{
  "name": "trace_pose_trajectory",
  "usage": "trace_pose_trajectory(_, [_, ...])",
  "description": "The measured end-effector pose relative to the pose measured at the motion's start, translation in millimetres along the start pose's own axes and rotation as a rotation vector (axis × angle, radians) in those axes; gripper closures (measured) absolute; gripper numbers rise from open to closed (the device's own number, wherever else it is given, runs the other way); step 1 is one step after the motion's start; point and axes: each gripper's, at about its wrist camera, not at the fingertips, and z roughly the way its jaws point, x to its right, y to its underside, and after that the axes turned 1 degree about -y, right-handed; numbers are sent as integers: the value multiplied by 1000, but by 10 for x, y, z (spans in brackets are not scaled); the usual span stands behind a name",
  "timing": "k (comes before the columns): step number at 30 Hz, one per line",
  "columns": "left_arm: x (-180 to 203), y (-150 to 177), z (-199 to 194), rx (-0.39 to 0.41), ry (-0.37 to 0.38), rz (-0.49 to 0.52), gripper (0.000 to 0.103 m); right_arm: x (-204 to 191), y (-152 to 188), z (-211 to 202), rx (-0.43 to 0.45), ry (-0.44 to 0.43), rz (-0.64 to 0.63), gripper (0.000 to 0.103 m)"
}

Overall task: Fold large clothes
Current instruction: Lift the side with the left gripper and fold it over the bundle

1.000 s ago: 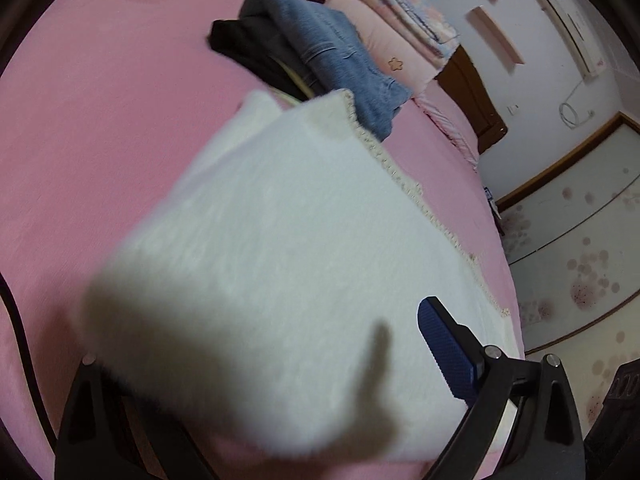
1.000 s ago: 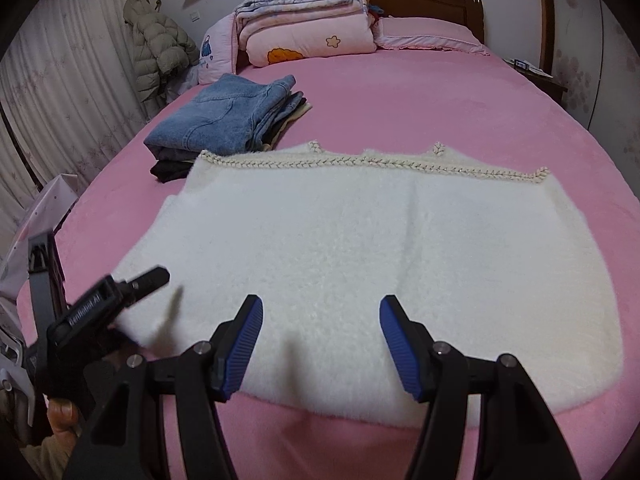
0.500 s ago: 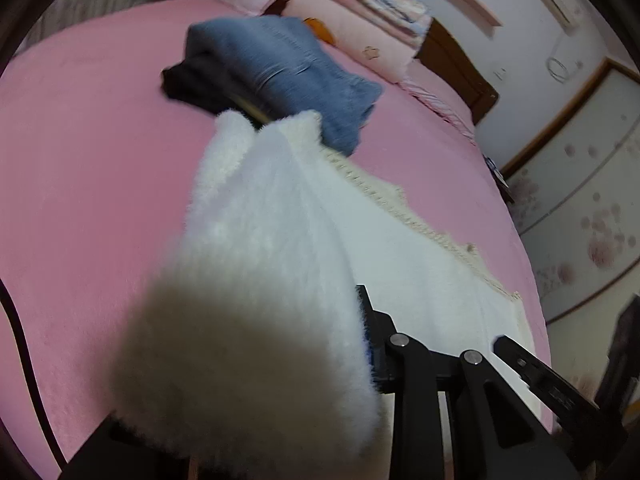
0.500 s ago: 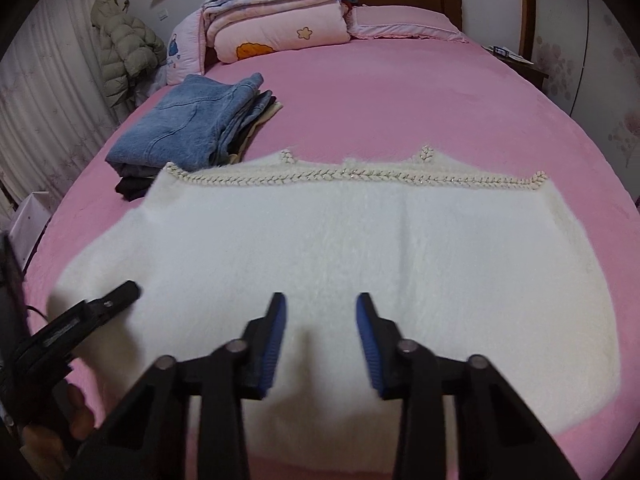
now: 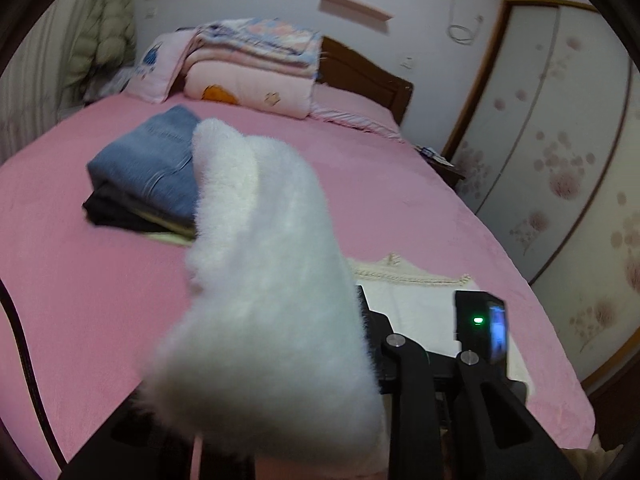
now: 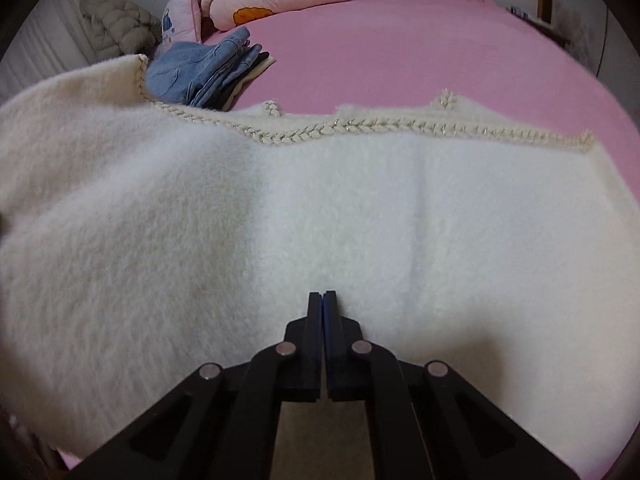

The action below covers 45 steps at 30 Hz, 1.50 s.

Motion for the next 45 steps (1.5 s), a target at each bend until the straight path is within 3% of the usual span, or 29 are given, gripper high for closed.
trace_pose_trajectory(5, [630, 30, -75, 53, 54, 139, 86, 161, 19, 7, -8, -123, 33, 103])
trace_pose_trajectory(10, [1209, 131, 84, 47, 111, 165, 87, 506, -15, -244, -43, -282, 109, 103])
trace_pose_trajectory(16, [1836, 295, 336, -1, 171, 185, 87, 1285, 238, -1083, 64, -103, 95, 103])
trace_pose_trajectory(20, [2447, 636, 521, -49, 210, 274, 87, 1806, 467, -1493, 83, -8, 123, 103])
trace_pose_trajectory(25, [2958, 1131, 854, -146, 137, 423, 87, 2224, 728, -1708, 63, 47, 170, 103])
trace_pose_trajectory(31, [3123, 1375, 944, -193, 76, 493, 84, 2452, 850, -1863, 70, 62, 227, 102])
trace_pose_trajectory(33, [3154, 1384, 942, -211, 77, 506, 73, 2541, 833, -1910, 77, 43, 247, 102])
trace_pose_trajectory(36, [3189, 1357, 912, -254, 128, 485, 51, 2560, 711, -1944, 88, 23, 272, 101])
trace_pose_trajectory(42, [3137, 1151, 712, -306, 200, 393, 48, 2447, 555, -2178, 104, -17, 261, 98])
trace_pose_trajectory(45, [3017, 978, 541, -335, 253, 320, 41, 2355, 502, -2293, 106, -43, 259, 70])
